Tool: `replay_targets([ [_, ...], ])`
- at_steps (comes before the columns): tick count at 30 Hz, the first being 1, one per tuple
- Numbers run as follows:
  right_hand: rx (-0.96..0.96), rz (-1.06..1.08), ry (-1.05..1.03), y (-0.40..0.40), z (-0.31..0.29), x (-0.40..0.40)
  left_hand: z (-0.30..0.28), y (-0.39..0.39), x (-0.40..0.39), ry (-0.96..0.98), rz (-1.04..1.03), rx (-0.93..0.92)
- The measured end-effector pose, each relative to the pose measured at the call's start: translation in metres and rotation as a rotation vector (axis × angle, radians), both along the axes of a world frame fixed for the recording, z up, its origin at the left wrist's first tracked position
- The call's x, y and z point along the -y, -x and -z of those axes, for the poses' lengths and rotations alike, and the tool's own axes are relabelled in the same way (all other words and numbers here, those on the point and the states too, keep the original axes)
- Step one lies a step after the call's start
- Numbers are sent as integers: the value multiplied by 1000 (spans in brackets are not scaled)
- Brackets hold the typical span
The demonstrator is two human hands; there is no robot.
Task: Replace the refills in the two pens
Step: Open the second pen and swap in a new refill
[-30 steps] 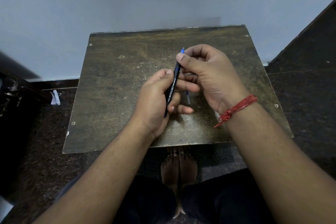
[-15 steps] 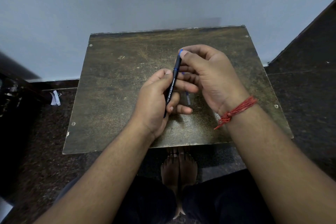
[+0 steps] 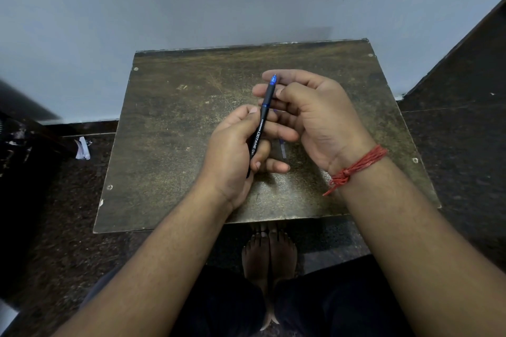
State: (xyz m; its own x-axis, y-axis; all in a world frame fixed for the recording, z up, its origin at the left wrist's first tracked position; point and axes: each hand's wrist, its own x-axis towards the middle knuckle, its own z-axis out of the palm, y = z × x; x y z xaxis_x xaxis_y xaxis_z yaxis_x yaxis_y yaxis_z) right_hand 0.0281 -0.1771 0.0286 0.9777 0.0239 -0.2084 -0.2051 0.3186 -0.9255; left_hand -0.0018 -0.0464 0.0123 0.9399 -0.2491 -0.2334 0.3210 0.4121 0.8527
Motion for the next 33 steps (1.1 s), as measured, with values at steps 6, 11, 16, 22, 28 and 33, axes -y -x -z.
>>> replay_targets([
  [6, 48, 62, 119, 1, 3, -2, 1, 0, 0, -12, -5, -2],
  [11, 66, 77, 164, 1, 3, -2, 0, 0, 0, -6, 2, 2],
  [16, 25, 46, 82, 1, -1, -2, 0, 0, 1, -8, -5, -2],
  [22, 22, 79, 103, 1, 0, -1, 1, 0, 0, -7, -1, 0],
  [28, 78, 75, 230, 3, -1, -2, 3, 0, 0, -12, 13, 8],
  [33, 62, 87, 233, 4, -3, -3, 3, 0, 0, -15, 12, 7],
])
